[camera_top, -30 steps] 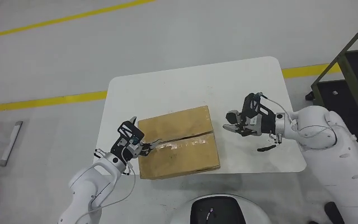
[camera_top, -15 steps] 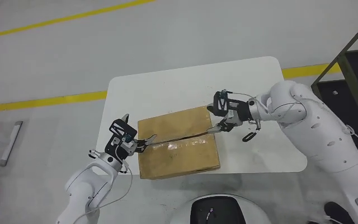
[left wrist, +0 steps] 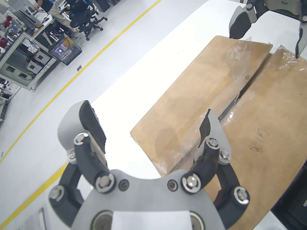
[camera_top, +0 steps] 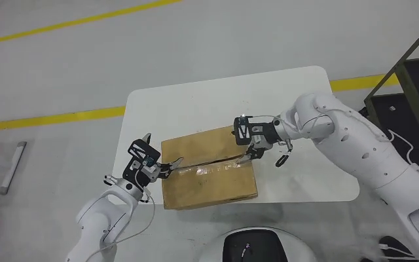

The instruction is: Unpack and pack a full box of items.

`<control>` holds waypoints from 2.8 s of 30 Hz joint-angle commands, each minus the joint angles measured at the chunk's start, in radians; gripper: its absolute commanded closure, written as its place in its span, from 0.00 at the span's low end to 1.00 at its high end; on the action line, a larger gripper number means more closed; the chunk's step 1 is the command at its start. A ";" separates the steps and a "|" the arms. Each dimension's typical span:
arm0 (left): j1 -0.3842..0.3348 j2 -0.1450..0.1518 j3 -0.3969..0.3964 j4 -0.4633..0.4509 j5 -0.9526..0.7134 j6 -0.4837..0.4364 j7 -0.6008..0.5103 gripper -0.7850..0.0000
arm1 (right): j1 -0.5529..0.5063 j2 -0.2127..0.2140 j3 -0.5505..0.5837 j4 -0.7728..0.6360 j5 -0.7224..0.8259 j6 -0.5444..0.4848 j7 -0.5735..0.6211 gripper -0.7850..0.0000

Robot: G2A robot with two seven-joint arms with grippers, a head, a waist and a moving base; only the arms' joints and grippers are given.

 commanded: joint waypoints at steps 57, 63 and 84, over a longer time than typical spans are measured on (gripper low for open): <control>0.000 0.000 0.000 0.000 0.000 0.000 0.000 0.00 | 0.246 0.069 -0.359 -0.077 0.575 0.270 0.282 1.00; 0.000 0.000 0.000 0.000 0.000 0.000 0.000 0.00 | 0.324 0.103 -0.446 -0.089 0.646 0.340 0.352 1.00; 0.004 -0.008 0.017 -0.006 0.017 -0.001 0.016 0.05 | 0.446 0.110 -0.551 -0.024 0.677 0.394 0.405 1.00</control>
